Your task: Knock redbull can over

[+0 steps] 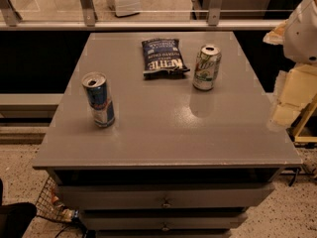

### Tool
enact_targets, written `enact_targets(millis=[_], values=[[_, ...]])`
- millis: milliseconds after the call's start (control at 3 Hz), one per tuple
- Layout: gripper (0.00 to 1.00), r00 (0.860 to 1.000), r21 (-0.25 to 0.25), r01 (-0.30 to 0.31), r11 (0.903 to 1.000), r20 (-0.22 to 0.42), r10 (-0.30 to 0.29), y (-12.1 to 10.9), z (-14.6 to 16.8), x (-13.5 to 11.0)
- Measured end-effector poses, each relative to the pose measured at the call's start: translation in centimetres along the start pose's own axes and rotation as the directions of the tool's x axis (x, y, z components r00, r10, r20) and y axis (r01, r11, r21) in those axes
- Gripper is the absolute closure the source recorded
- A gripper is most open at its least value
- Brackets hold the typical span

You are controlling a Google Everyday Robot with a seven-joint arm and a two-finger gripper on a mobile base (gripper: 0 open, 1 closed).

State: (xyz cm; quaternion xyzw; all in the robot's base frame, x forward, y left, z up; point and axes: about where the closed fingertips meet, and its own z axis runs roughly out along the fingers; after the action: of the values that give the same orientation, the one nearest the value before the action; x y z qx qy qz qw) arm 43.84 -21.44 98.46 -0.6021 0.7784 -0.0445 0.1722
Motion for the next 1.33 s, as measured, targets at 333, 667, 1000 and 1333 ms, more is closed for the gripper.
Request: enact_targets(millis=[333, 667, 1000, 1333], values=[[0.0, 1.0, 0.0, 0.0, 1.0, 0.0, 0.0, 0.0, 0.0, 0.0], [0.0, 1.0, 0.011, -0.01, 0.9999, 0.023, 0.009, -0.2, 0.1, -0.4], [0.0, 0.994, 0.018, -0.039, 0.9991, 0.103, 0.036, -0.5, 1.0, -1.8], [0.0, 0.948, 0.0, -0.116, 0.9932, 0.299, 0.111, -0.9, 3.8, -4.3]])
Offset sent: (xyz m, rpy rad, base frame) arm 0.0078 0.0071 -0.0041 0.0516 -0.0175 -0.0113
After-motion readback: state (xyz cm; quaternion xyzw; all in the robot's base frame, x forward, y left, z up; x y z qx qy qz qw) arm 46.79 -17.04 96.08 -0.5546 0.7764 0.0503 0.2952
